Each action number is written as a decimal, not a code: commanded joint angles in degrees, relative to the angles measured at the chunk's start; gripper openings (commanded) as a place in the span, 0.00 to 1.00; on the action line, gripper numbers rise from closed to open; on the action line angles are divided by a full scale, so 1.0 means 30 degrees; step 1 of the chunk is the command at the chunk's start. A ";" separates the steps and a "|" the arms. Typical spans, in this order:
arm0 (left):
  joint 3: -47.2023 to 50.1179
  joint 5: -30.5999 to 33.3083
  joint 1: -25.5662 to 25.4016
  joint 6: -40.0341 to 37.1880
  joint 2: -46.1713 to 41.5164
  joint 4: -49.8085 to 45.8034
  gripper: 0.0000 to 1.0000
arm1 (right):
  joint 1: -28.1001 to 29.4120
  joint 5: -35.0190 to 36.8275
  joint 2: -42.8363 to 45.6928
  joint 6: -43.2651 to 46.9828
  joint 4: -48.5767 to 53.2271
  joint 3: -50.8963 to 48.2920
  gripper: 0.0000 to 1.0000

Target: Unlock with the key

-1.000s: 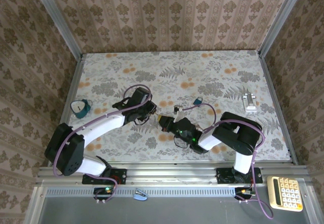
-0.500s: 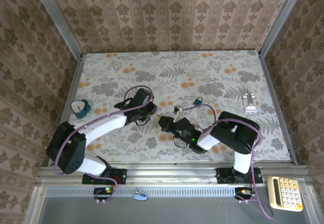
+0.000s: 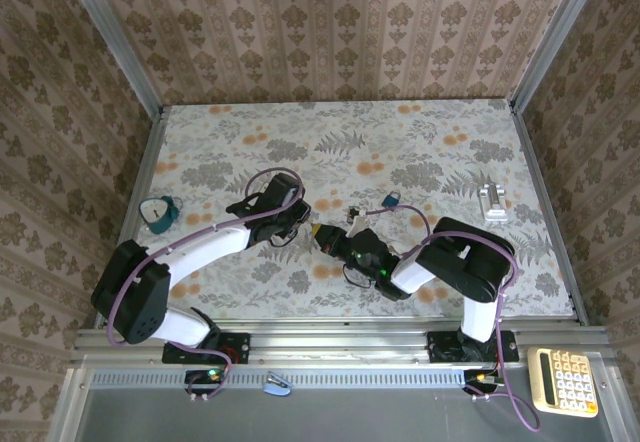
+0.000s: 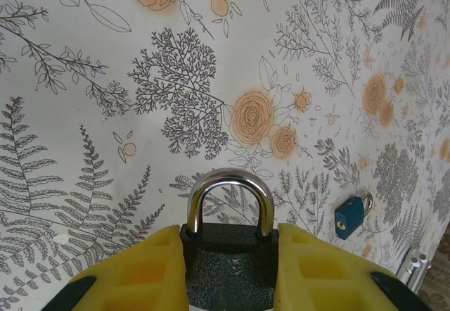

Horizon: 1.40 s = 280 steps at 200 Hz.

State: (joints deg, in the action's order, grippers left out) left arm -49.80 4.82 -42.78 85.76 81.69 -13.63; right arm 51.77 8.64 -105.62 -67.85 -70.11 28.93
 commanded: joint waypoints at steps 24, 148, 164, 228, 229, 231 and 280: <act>-0.0557 -0.1929 -0.0754 0.0339 -0.0094 -0.0148 0.06 | -0.0639 -0.0083 0.0268 -0.0421 -0.0210 0.0943 0.00; -0.0652 -0.1810 -0.0801 0.0489 -0.0116 -0.0257 0.06 | -0.0213 -0.0525 0.1874 0.1587 0.3263 0.2051 0.00; -0.0604 -0.1956 -0.0851 0.0565 -0.0114 -0.0036 0.06 | -0.0327 -0.0988 0.1427 0.1378 0.2307 0.2161 0.00; -0.0434 -0.2762 -0.1491 0.0684 -0.0102 0.0962 0.06 | -0.1156 -0.2178 0.0368 0.0545 -0.0217 0.2161 0.00; -0.0413 -0.2770 -0.1496 0.0698 -0.0116 0.0995 0.06 | -0.1164 -0.2178 0.0371 0.0551 -0.0216 0.2148 0.00; -0.0375 -0.2791 -0.1499 0.0723 -0.0105 0.1034 0.06 | -0.1163 -0.2193 0.0373 0.0556 -0.0216 0.2138 0.00; -0.0011 -0.3020 -0.1539 0.0752 -0.0194 0.1681 0.06 | -0.1245 -0.2533 0.0656 0.0740 0.0350 0.1938 0.00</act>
State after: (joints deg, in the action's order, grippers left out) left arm -50.35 5.89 -43.83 86.17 81.69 -11.07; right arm 48.25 2.33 -104.01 -65.41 -64.45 33.06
